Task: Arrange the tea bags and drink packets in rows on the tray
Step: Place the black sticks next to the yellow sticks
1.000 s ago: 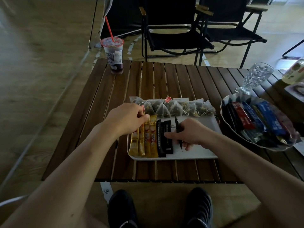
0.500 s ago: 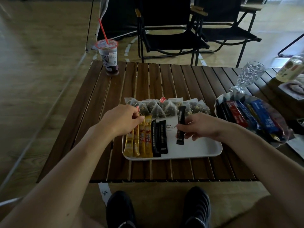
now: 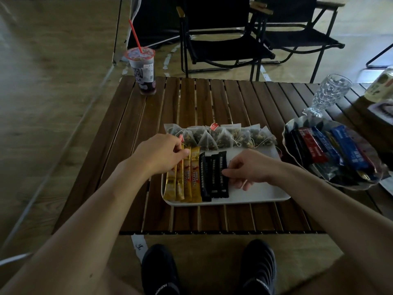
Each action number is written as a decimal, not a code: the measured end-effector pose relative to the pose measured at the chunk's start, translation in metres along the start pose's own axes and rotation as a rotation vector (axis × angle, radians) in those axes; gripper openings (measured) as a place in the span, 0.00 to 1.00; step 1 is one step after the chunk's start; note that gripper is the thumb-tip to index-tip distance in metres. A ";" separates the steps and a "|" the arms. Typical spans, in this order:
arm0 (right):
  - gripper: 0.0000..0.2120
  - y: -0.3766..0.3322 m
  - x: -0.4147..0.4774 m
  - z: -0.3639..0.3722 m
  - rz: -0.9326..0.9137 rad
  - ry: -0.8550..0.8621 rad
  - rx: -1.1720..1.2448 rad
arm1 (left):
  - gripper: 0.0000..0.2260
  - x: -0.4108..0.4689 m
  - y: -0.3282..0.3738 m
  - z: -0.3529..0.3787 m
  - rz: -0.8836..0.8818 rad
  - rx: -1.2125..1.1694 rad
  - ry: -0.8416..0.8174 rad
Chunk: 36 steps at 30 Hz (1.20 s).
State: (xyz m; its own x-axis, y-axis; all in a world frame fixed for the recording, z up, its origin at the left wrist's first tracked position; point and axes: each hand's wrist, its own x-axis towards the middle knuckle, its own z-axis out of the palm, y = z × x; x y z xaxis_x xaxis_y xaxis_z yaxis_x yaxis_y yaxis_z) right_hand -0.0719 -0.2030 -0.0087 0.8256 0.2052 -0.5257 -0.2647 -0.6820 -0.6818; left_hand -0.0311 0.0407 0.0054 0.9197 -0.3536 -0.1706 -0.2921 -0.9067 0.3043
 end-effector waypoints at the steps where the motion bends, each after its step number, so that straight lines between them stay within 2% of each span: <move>1: 0.10 0.000 0.000 -0.001 0.007 -0.014 -0.013 | 0.13 0.000 -0.001 0.000 0.001 -0.002 0.000; 6: 0.11 -0.007 -0.004 -0.011 -0.015 0.028 0.055 | 0.13 0.000 -0.004 -0.002 0.001 -0.022 -0.003; 9: 0.11 -0.011 -0.002 -0.002 -0.008 -0.030 0.083 | 0.13 0.000 -0.003 -0.001 0.004 -0.019 -0.004; 18: 0.16 -0.013 0.008 0.020 0.033 -0.003 -0.014 | 0.13 -0.002 -0.002 -0.002 0.003 -0.019 -0.008; 25: 0.18 -0.016 0.002 0.014 -0.007 0.057 -0.162 | 0.12 -0.001 0.005 -0.004 0.010 -0.014 -0.038; 31: 0.13 0.010 -0.017 -0.040 0.033 0.279 -0.164 | 0.13 0.000 0.019 -0.004 0.027 0.029 -0.061; 33: 0.14 0.030 -0.020 -0.065 0.082 0.431 -0.200 | 0.13 0.001 0.023 -0.002 0.034 0.043 -0.064; 36: 0.21 0.063 -0.023 -0.096 0.174 0.719 -0.263 | 0.12 0.004 0.029 0.001 0.042 0.075 -0.067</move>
State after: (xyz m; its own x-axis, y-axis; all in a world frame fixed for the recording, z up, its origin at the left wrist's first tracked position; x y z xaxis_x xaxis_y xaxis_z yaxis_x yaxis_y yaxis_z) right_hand -0.0594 -0.3179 0.0091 0.9268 -0.3634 -0.0948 -0.3674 -0.8250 -0.4295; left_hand -0.0364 0.0129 0.0130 0.8872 -0.4042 -0.2223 -0.3514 -0.9044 0.2420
